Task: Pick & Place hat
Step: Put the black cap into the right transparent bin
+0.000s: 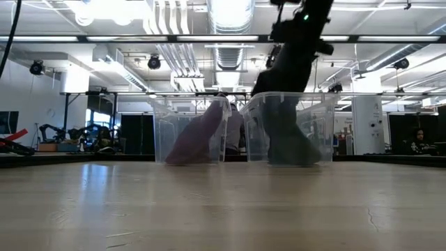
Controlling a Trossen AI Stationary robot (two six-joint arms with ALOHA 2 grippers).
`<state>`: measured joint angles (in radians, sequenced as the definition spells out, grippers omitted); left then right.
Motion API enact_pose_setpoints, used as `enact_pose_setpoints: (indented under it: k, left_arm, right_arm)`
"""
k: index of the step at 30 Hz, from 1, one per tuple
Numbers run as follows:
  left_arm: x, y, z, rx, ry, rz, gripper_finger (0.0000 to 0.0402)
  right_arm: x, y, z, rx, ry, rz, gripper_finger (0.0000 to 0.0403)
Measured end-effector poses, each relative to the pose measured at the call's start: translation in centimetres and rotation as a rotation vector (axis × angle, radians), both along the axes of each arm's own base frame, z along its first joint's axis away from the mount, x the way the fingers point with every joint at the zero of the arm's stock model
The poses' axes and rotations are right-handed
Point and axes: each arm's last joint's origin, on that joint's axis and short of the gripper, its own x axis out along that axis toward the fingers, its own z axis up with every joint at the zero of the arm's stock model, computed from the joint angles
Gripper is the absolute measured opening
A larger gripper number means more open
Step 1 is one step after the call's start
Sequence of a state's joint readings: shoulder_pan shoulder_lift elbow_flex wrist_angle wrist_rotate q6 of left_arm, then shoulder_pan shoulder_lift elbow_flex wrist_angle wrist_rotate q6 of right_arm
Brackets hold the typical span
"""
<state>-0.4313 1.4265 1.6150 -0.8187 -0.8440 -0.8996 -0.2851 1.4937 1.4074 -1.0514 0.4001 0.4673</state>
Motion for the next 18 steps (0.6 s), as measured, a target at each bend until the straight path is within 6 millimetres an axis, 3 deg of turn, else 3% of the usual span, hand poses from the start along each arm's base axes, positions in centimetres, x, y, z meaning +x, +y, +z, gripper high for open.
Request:
enact_pose_setpoints:
  k: [3,7,12,15,18]
  left_arm:
    - [0.0,0.0,0.0,-0.019,-0.009,0.003,0.0179]
    - [0.0,0.0,0.0,-0.038,-0.020,0.012,0.0179]
    - [0.0,0.0,0.0,-0.041,-0.022,0.014,0.0179]
    - [0.0,0.1,0.0,-0.031,-0.026,0.029,0.0179]
    - [0.0,0.1,0.0,-0.024,-0.027,0.036,0.0179]
  right_arm:
    - [1.2,-1.8,-1.0,0.075,0.101,-0.004,0.0015]
    - [2.3,-3.1,-2.6,0.138,0.372,0.019,0.0015]
    - [3.4,-2.4,-2.6,-0.090,0.683,0.039,0.0025]
    - [4.5,-1.7,-2.5,-0.132,0.697,0.099,0.0038]
    - [5.3,-1.5,-3.1,0.000,0.648,0.161,0.0043]
